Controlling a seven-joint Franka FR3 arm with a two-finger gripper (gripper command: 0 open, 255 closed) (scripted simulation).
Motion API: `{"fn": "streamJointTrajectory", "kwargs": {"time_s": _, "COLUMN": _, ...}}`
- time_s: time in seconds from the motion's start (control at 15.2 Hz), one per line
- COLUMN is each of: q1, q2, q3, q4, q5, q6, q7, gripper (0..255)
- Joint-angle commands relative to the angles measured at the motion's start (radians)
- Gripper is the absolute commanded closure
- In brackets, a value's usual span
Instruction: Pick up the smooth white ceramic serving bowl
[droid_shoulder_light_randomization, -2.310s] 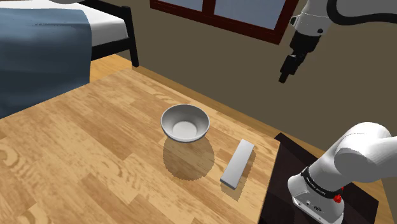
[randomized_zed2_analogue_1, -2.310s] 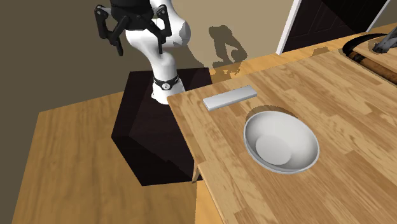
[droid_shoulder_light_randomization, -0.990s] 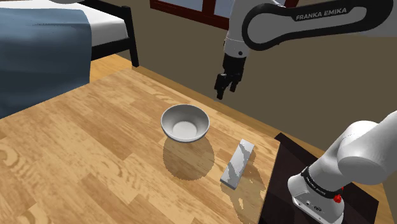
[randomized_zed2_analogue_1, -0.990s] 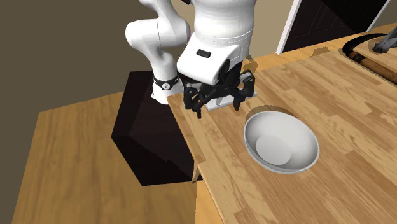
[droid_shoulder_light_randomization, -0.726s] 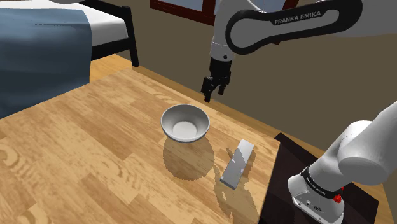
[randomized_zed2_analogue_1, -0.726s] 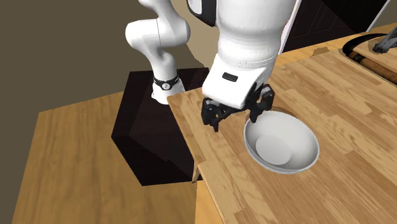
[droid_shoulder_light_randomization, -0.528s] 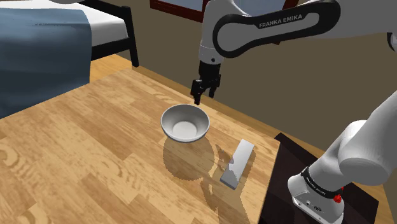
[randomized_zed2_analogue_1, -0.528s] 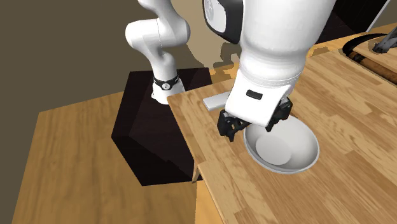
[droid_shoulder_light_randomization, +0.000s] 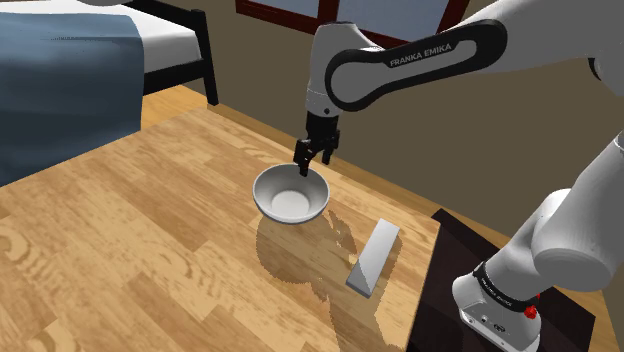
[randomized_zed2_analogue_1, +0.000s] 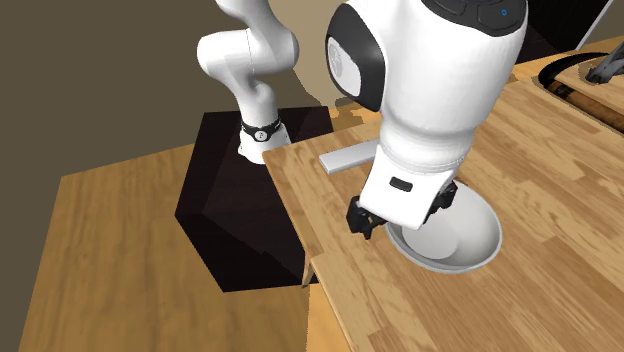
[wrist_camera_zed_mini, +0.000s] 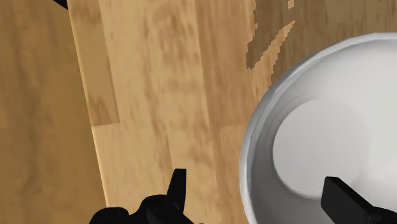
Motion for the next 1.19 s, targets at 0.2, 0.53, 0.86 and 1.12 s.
{"fn": "streamJointTrajectory", "kwargs": {"time_s": 0.2, "q1": 0.001, "q2": 0.004, "q3": 0.000, "q4": -0.009, "q5": 0.000, "q6": 0.014, "q7": 0.000, "gripper": 255}}
{"fn": "streamJointTrajectory", "kwargs": {"time_s": 0.53, "q1": 0.001, "q2": 0.004, "q3": 0.000, "q4": -0.009, "q5": 0.000, "q6": 0.014, "q7": 0.000, "gripper": 255}}
{"fn": "streamJointTrajectory", "kwargs": {"time_s": 0.86, "q1": 0.000, "q2": -0.006, "q3": 0.000, "q4": 0.008, "q5": 0.001, "q6": -0.013, "q7": 0.001, "gripper": 255}}
{"fn": "streamJointTrajectory", "kwargs": {"time_s": 1.12, "q1": -0.001, "q2": -0.023, "q3": 0.000, "q4": 0.042, "q5": 0.003, "q6": -0.064, "q7": 0.004, "gripper": 255}}
